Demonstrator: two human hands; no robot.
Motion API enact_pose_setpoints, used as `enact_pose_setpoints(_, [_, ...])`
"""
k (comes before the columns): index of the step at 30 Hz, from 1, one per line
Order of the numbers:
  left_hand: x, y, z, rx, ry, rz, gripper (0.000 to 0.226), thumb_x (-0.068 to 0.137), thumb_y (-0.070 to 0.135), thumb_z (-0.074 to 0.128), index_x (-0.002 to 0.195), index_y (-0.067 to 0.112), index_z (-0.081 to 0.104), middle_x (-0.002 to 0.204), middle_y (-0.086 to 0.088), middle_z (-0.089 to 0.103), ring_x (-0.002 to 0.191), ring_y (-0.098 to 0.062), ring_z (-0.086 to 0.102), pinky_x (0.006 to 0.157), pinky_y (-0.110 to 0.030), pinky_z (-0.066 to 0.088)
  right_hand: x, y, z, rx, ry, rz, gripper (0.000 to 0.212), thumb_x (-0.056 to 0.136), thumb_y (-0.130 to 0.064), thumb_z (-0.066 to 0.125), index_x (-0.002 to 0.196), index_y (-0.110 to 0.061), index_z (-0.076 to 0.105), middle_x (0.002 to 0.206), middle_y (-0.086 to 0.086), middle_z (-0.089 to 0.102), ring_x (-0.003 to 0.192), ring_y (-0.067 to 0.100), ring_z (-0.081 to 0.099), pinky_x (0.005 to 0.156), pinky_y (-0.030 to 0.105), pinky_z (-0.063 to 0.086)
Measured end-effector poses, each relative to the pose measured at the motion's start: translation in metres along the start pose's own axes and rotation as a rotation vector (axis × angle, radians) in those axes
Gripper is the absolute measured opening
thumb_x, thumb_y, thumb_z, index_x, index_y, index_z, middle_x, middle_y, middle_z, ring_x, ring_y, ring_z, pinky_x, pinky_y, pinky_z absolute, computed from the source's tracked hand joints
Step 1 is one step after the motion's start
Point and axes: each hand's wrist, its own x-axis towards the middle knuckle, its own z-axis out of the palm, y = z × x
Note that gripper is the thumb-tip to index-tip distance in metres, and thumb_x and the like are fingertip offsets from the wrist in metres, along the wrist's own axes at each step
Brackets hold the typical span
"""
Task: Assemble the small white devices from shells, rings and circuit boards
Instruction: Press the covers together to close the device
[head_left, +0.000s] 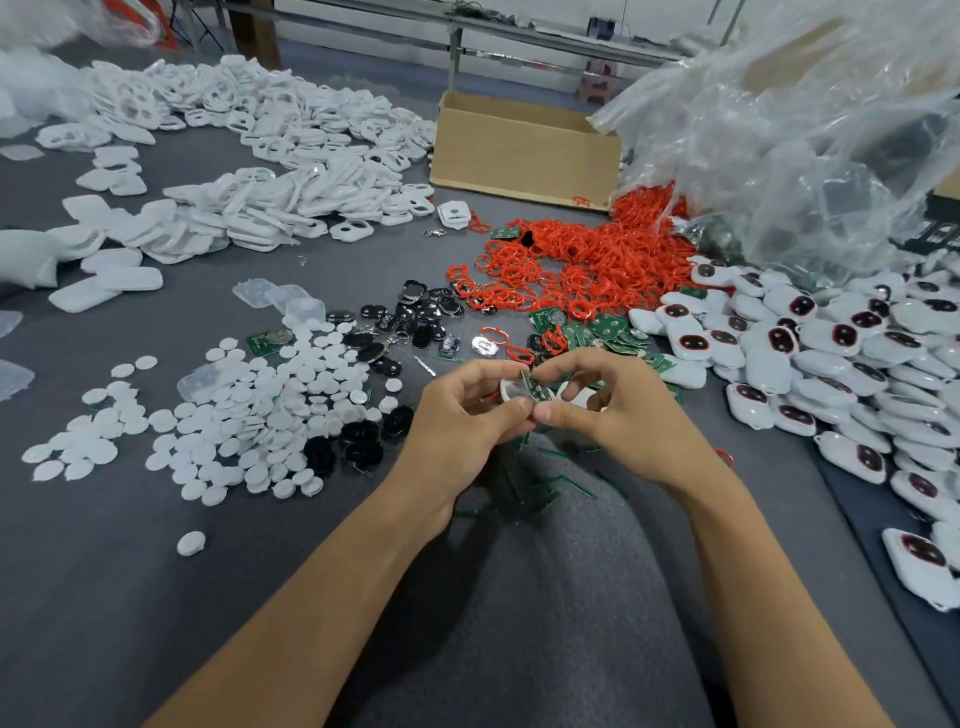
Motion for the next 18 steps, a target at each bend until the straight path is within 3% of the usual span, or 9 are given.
enact_pose_setpoints(5, [-0.0010,-0.0001,0.0007,0.035,-0.018,0.017,0.029,0.086,-0.010,0.063,0.108,0.008,0.067,0.105,-0.017,0.069,0.087,-0.017,0.067,0.079,-0.025,0.059,0.0003,0.0031,-0.0026,0.086,0.012,0.019,0.027,0.070,-0.017,0.083,0.090,-0.022,0.066,0.084,-0.011,0.065,0.073,0.006,0.055,0.063,0.018,0.041])
enact_pose_setpoints(15, [-0.0001,-0.0007,-0.0011,0.097,-0.045,-0.008,0.043,0.083,-0.014,0.065,0.119,0.011,0.063,0.114,-0.012,0.069,0.096,-0.025,0.064,0.093,-0.044,0.055,-0.0001,-0.0008,-0.0014,0.037,-0.010,0.018,0.033,0.063,-0.005,0.086,0.088,-0.016,0.066,0.077,-0.007,0.063,0.069,0.015,0.058,0.065,0.028,0.048])
enact_pose_setpoints(18, [0.0002,-0.0004,-0.0016,0.093,-0.043,-0.014,0.044,0.082,-0.014,0.066,0.118,0.011,0.063,0.114,-0.012,0.069,0.097,-0.027,0.065,0.095,-0.047,0.054,-0.0003,-0.0022,-0.0011,0.043,-0.005,0.019,0.034,0.063,-0.003,0.085,0.088,-0.015,0.067,0.078,-0.006,0.063,0.067,0.013,0.058,0.064,0.024,0.048])
